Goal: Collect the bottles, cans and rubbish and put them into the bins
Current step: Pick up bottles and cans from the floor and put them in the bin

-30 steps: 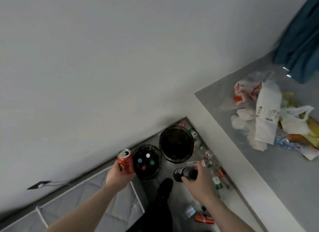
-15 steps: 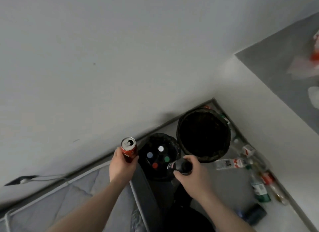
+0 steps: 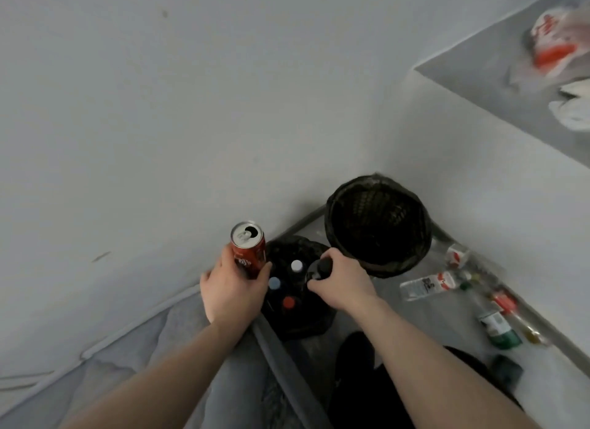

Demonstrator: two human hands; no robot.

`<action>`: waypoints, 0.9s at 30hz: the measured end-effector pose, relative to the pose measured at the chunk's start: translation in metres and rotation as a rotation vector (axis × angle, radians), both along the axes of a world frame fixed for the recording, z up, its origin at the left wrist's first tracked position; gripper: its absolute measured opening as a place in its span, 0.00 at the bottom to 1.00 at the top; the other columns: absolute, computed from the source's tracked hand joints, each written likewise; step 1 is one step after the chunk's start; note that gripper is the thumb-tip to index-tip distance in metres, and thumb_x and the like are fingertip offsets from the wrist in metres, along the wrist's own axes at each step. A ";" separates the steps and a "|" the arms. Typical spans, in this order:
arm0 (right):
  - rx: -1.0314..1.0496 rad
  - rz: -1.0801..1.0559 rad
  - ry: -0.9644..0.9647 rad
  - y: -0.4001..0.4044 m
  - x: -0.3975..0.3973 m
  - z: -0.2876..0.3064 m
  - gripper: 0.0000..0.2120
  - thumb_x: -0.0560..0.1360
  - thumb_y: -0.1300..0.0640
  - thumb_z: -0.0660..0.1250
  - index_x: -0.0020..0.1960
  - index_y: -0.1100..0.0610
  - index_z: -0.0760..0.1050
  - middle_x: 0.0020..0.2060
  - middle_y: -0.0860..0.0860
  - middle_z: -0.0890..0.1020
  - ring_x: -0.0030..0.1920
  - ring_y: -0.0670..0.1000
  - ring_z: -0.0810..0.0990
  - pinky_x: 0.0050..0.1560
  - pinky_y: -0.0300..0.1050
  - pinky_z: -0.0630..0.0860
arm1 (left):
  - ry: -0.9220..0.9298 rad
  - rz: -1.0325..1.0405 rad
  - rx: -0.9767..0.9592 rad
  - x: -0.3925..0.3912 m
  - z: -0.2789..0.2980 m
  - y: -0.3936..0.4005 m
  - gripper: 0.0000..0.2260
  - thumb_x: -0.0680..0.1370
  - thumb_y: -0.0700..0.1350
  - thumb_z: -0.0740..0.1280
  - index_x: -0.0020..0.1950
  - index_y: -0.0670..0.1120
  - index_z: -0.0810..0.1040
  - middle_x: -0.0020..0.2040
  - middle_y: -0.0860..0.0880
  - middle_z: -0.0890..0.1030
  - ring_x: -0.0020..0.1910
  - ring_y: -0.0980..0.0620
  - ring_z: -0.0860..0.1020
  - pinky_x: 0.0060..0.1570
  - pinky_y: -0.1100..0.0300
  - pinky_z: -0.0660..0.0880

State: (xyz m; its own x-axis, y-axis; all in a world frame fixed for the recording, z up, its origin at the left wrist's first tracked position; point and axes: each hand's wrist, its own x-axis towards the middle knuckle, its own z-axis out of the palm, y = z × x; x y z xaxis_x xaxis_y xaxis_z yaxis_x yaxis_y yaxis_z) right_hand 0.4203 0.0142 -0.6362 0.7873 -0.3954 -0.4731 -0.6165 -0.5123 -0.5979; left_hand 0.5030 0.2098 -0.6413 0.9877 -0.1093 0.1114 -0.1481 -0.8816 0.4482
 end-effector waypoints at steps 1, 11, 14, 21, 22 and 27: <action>-0.009 -0.009 -0.006 0.008 -0.003 0.001 0.23 0.65 0.43 0.75 0.56 0.44 0.71 0.48 0.46 0.80 0.49 0.53 0.81 0.49 0.50 0.80 | 0.017 -0.004 -0.014 -0.002 0.003 0.002 0.22 0.69 0.63 0.73 0.54 0.54 0.70 0.48 0.53 0.83 0.51 0.46 0.81 0.56 0.51 0.71; -0.136 0.151 0.075 0.022 -0.005 -0.011 0.27 0.69 0.45 0.74 0.65 0.46 0.69 0.58 0.49 0.80 0.56 0.53 0.80 0.56 0.48 0.78 | 0.046 -0.041 -0.023 0.001 0.002 0.001 0.20 0.70 0.64 0.71 0.55 0.57 0.69 0.50 0.57 0.81 0.53 0.52 0.80 0.59 0.54 0.69; -0.158 0.182 0.064 0.031 0.008 -0.018 0.28 0.67 0.43 0.74 0.64 0.46 0.69 0.58 0.48 0.79 0.56 0.53 0.80 0.53 0.47 0.78 | 0.047 -0.029 -0.015 0.002 0.000 0.001 0.21 0.69 0.64 0.71 0.55 0.57 0.69 0.49 0.58 0.81 0.53 0.53 0.80 0.57 0.55 0.67; -0.242 0.276 0.100 0.030 0.030 -0.038 0.29 0.67 0.42 0.73 0.65 0.47 0.70 0.58 0.49 0.80 0.57 0.54 0.81 0.51 0.48 0.78 | 0.055 -0.018 0.004 0.004 -0.005 0.000 0.21 0.69 0.63 0.71 0.55 0.56 0.70 0.48 0.58 0.81 0.52 0.53 0.80 0.55 0.55 0.68; -0.236 0.288 0.125 0.028 0.029 -0.044 0.30 0.67 0.43 0.73 0.66 0.47 0.70 0.59 0.50 0.79 0.58 0.55 0.80 0.52 0.48 0.78 | 0.054 -0.018 0.008 0.004 -0.005 0.000 0.21 0.69 0.63 0.71 0.55 0.56 0.71 0.48 0.58 0.81 0.52 0.53 0.80 0.56 0.55 0.68; -0.189 0.353 0.211 0.020 0.027 -0.069 0.29 0.72 0.46 0.72 0.71 0.48 0.69 0.63 0.52 0.77 0.62 0.56 0.78 0.60 0.50 0.77 | 0.047 -0.017 0.016 0.005 -0.008 0.000 0.23 0.69 0.64 0.71 0.58 0.56 0.72 0.50 0.58 0.81 0.53 0.54 0.80 0.58 0.56 0.67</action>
